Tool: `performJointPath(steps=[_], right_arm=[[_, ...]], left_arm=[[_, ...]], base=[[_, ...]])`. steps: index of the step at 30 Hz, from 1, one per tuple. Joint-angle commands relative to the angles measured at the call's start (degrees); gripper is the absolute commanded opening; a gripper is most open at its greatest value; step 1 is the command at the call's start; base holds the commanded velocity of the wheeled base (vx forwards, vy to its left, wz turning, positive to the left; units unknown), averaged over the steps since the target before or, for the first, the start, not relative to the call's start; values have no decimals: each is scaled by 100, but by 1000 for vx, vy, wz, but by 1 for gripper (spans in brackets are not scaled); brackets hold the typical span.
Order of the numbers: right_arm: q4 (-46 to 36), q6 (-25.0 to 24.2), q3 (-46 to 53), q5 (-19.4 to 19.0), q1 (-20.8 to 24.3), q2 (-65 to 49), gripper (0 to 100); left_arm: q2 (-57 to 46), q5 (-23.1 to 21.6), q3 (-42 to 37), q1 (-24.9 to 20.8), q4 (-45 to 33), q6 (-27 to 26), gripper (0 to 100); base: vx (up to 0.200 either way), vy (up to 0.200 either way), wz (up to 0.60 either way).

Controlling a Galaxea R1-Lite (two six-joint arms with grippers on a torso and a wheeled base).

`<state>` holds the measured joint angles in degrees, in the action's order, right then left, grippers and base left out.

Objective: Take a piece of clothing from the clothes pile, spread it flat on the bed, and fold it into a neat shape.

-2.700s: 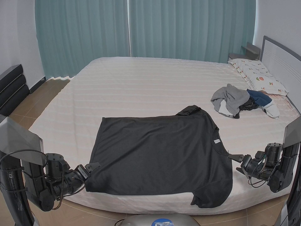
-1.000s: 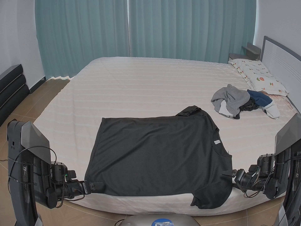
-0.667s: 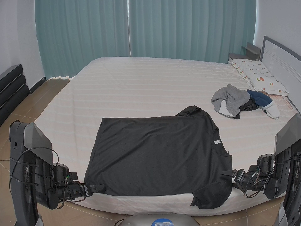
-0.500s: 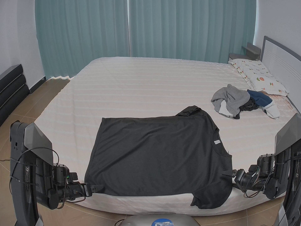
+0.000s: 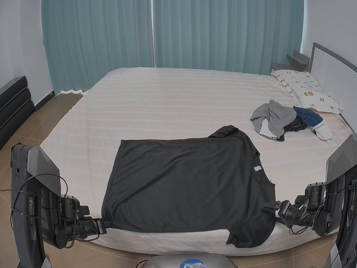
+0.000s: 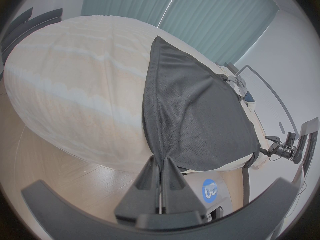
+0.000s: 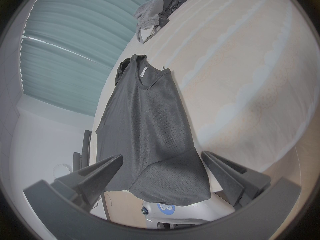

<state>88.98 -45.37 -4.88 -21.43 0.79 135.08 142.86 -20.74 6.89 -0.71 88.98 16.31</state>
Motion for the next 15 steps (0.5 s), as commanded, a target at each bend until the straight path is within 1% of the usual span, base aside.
performJointPath(steps=[1,4,8,9,10,11,12,13,14,15], right_arm=[[102,2,-5,-1,0,0,100],[102,2,-5,7,0,-17,100],[102,64,-22,95,0,-87,100],[102,55,-40,139,-27,-211,100],[102,55,-40,148,-44,-246,100],[93,29,-66,148,-123,-395,100],[93,64,-66,139,-167,-439,100],[85,72,-66,139,-167,-439,100],[93,134,-84,183,-132,-404,100],[93,196,-92,192,-132,-404,100]], left_arm=[[-22,-1,-21,18,93,56,0],[-92,-1,-21,9,93,223,0],[-268,-1,-47,-8,93,619,0],[-364,-1,-74,-8,93,856,0],[-382,-1,-91,-8,93,909,0],[-461,-27,-126,0,102,1199,0],[-487,-45,-126,0,93,1348,0],[-487,-45,-126,9,93,1366,0],[-514,-62,-126,9,93,1559,0],[-522,-53,-126,9,102,1621,0]], base=[[0,0,0],[0,0,0],[0,0,0],[0,0,0],[0,0,0],[0,0,0],[0,0,0],[0,0,0],[0,0,0],[0,0,0]])
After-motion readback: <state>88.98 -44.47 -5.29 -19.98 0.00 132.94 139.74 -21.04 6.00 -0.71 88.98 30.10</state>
